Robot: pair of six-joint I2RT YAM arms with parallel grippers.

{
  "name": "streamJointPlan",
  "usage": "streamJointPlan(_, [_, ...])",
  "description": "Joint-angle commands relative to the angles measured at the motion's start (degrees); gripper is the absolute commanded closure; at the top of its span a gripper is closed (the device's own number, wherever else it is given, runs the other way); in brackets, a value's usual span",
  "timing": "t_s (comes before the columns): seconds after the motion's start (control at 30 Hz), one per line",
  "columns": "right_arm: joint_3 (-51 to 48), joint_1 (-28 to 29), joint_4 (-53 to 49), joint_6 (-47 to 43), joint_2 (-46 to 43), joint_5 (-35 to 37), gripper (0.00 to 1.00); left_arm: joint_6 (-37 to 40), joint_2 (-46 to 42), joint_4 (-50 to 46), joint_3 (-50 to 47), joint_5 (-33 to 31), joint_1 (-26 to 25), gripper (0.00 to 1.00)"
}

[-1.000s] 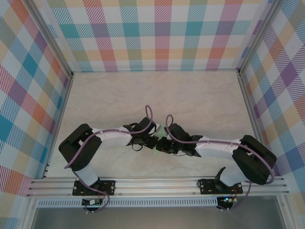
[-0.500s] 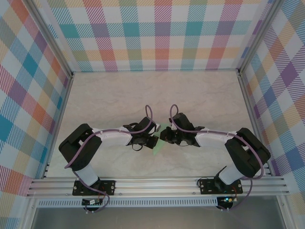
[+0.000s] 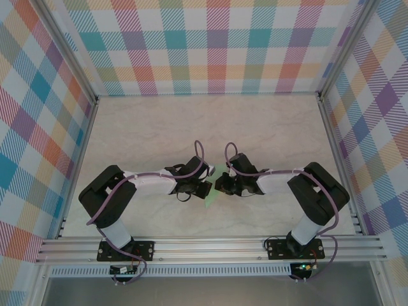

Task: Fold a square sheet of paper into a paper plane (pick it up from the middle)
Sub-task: Third fold the triangle at the center of the table.

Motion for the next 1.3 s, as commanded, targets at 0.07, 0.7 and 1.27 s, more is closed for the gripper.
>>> streamJointPlan(0.07, [0.54, -2.32, -2.3, -2.79, -5.76, -1.02, 0.86, 0.85, 1.01, -1.74, -0.13, 0.27, 0.36, 1.0])
streamJointPlan(0.7, [0.21, -4.56, 0.24, -2.72, -0.21, -2.94, 0.86, 0.56, 0.79, -1.81, -0.22, 0.42, 0.37, 1.0])
streamJointPlan(1.27, [2.23, -7.15, 0.34, -4.14, 4.09, -2.98, 0.86, 0.63, 0.41, -2.07, 0.01, 0.05, 0.33, 1.0])
